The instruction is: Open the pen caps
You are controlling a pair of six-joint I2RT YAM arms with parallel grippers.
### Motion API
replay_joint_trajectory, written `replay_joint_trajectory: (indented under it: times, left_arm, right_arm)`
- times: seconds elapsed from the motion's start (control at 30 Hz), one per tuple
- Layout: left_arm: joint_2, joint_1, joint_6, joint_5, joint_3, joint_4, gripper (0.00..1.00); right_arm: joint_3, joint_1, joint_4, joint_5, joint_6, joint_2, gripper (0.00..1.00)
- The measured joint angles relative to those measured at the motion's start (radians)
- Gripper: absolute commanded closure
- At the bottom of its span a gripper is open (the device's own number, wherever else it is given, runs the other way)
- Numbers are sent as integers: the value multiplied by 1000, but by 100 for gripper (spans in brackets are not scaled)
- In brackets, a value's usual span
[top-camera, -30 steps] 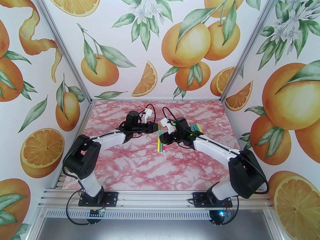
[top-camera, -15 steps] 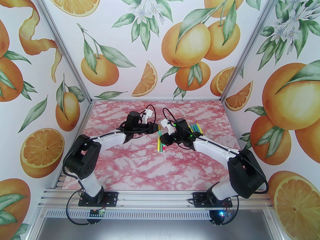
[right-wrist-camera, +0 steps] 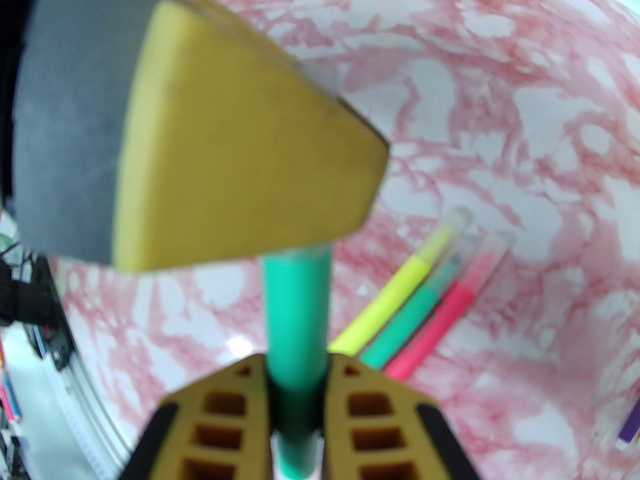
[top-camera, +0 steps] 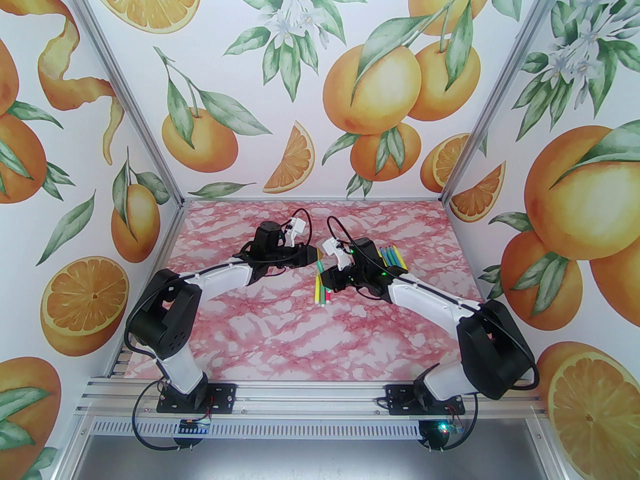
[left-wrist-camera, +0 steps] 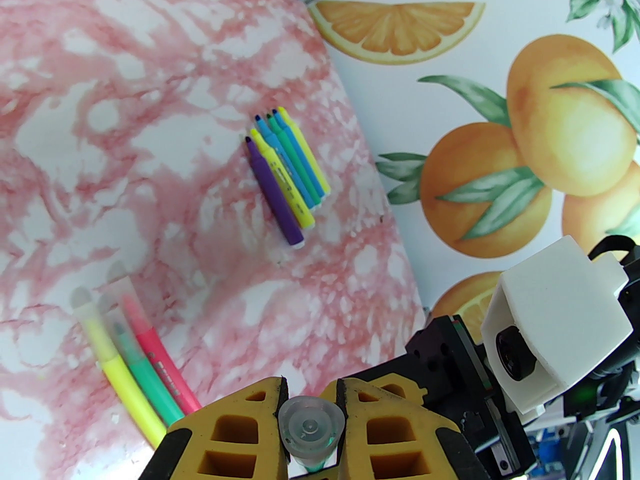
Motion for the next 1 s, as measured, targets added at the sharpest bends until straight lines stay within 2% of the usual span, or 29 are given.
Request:
replay_joint_trajectory:
  times: [1.0]
  left_arm:
    - [-45, 15, -7, -33, 3, -97, 100]
  right_arm:
    - [-10, 2, 39, -35, -32, 1, 100]
